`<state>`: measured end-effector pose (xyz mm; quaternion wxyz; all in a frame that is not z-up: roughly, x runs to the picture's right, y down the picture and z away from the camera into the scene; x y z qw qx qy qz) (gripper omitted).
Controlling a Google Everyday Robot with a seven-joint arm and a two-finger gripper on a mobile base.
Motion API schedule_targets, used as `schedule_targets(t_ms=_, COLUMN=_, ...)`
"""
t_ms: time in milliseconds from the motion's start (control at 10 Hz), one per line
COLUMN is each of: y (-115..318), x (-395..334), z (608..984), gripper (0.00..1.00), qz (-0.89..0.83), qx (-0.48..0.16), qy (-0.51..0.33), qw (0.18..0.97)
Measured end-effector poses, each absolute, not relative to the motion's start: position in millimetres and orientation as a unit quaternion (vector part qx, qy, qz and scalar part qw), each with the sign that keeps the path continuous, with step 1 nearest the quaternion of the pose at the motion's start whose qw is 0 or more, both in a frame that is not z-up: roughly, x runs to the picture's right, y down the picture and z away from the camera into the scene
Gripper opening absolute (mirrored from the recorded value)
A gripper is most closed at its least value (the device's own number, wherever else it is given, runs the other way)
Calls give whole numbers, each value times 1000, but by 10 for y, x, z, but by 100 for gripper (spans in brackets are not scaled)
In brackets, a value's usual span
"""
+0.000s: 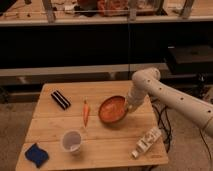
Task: Pick up the ceramic bowl
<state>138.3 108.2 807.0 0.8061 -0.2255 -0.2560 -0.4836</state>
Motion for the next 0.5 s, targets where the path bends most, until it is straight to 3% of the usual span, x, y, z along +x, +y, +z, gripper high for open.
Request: schedule_targets(t_ms=500, y=996, x=1358, z=8001, gripper=18, qz=-496, qx=-220, qy=-254, qw=801)
